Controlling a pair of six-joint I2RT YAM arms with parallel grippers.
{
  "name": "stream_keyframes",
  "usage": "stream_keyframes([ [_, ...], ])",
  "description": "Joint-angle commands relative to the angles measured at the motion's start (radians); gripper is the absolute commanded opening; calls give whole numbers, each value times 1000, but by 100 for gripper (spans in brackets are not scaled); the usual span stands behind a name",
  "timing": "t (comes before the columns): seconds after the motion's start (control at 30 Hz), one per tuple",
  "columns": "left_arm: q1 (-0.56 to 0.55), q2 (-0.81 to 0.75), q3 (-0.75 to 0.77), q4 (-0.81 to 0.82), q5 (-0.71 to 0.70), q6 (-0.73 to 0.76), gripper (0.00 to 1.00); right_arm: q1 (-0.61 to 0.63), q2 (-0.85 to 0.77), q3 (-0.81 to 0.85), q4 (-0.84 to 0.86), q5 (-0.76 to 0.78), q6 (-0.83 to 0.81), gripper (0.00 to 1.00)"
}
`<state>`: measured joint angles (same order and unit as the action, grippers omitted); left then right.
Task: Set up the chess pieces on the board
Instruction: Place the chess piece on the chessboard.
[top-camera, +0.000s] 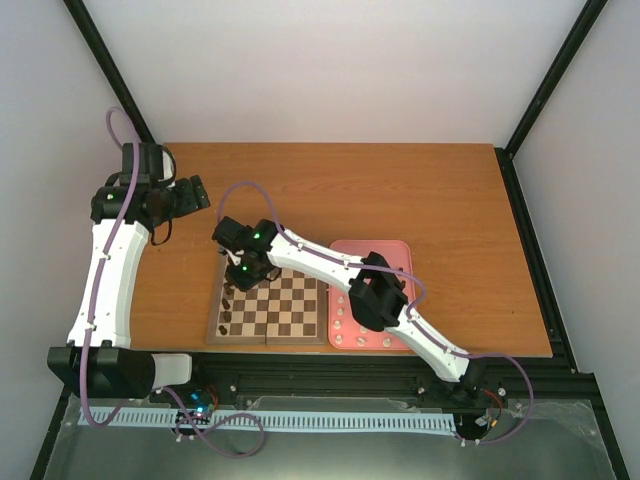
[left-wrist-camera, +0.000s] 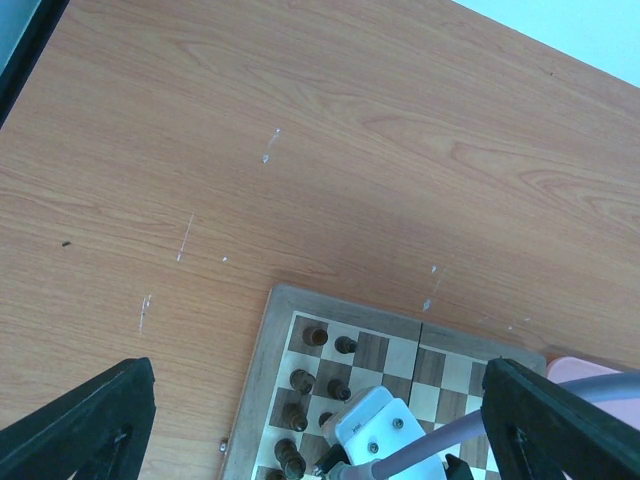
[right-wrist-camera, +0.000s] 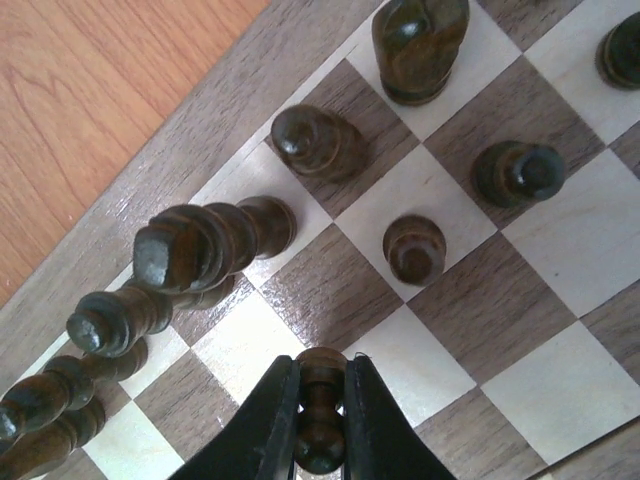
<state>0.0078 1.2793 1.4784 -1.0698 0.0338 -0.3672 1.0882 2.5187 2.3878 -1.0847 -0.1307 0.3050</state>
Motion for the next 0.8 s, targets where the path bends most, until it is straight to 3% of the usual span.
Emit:
stream_keyframes([
  [0.0,-6,-16,2,16,5,-4,100,-7,22,30,31,17,9,7],
  [0.77,-6,7,3,23,6,-2,100,-30,68,69,71,-27,-5,10],
])
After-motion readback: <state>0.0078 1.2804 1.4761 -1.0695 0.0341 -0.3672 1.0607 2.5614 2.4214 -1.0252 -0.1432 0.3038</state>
